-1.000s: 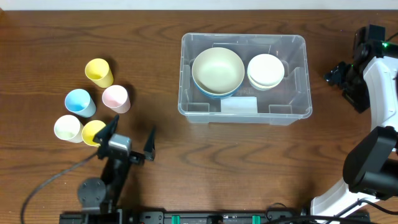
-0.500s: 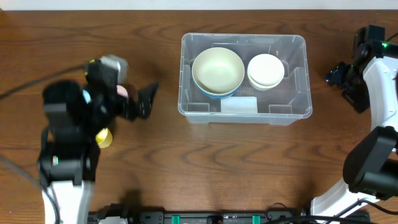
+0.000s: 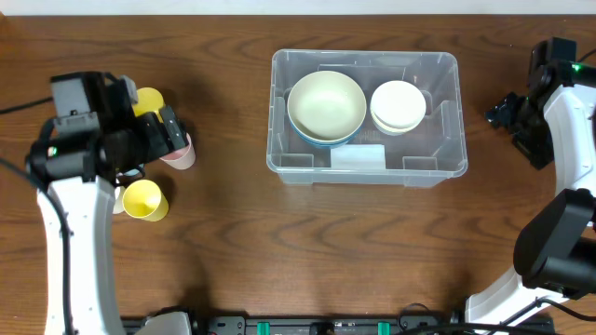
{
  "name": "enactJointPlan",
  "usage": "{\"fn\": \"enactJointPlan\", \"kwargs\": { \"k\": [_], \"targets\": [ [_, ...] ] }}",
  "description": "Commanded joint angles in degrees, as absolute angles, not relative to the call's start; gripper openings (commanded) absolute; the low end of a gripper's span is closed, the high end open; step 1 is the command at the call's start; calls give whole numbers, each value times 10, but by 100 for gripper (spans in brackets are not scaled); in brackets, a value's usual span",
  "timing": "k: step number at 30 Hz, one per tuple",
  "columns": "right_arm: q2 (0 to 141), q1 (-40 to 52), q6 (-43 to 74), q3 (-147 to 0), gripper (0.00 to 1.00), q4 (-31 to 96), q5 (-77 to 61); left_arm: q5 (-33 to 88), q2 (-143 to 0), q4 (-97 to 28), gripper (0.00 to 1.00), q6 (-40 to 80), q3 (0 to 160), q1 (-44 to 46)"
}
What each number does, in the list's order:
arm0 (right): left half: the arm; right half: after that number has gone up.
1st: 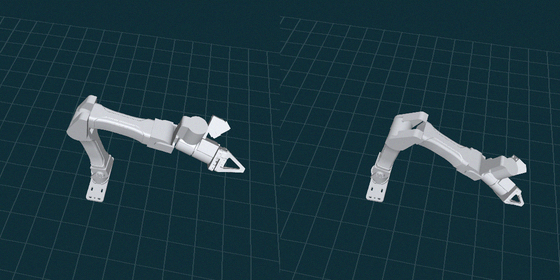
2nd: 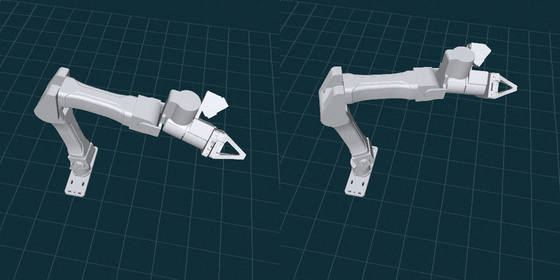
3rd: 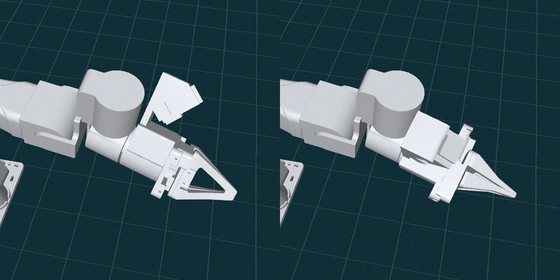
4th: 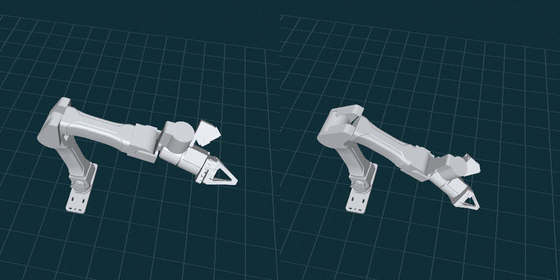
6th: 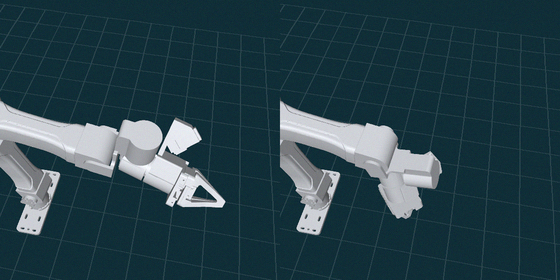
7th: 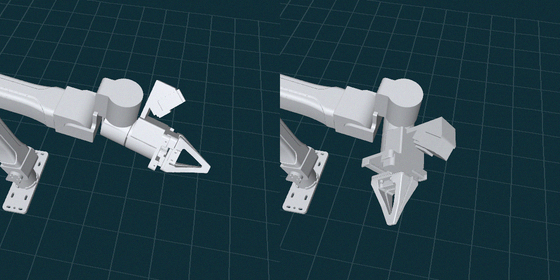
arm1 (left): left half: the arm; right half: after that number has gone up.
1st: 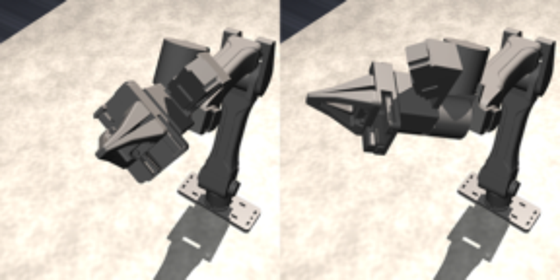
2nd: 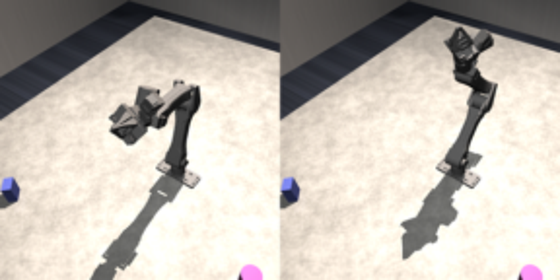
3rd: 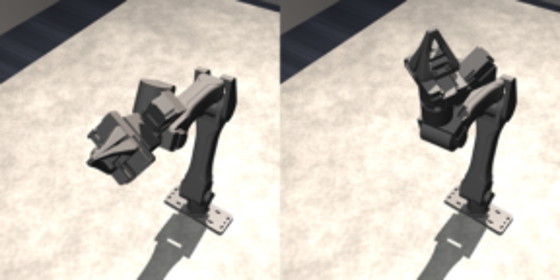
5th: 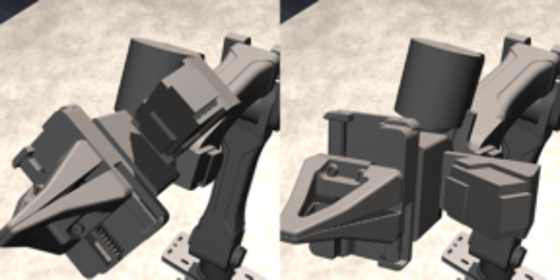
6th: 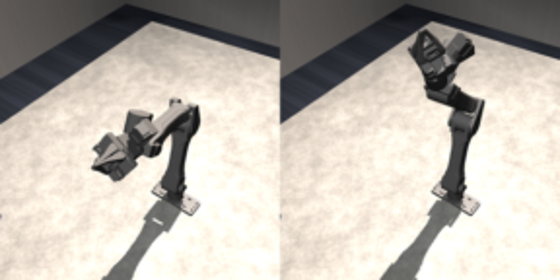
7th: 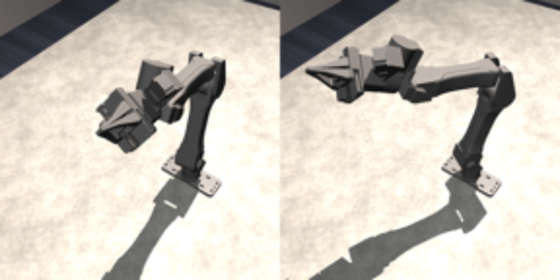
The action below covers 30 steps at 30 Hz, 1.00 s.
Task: Pack container
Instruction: 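Move the left gripper to the yellow cup near the pink cup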
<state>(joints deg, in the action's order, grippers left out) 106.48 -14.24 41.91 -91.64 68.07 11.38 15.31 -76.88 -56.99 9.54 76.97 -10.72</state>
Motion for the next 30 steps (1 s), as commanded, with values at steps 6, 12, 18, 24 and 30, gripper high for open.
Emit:
{"fn": "enactJointPlan", "kwargs": {
  "k": [6,12,18,24,30],
  "targets": [
    [1058,-146,428,-915,99,681,120,91,-876,-639,98,133,773,-109],
    [1058,-146,428,-915,99,681,120,48,-930,-653,98,162,773,-109],
    [1058,-146,428,-915,99,681,120,-12,-946,-669,98,196,771,-109],
    [1058,-146,428,-915,99,681,120,-44,-946,-710,98,227,770,-109],
    [1058,-146,428,-915,99,681,119,-43,-946,-694,98,230,738,-109]
  ]
}}
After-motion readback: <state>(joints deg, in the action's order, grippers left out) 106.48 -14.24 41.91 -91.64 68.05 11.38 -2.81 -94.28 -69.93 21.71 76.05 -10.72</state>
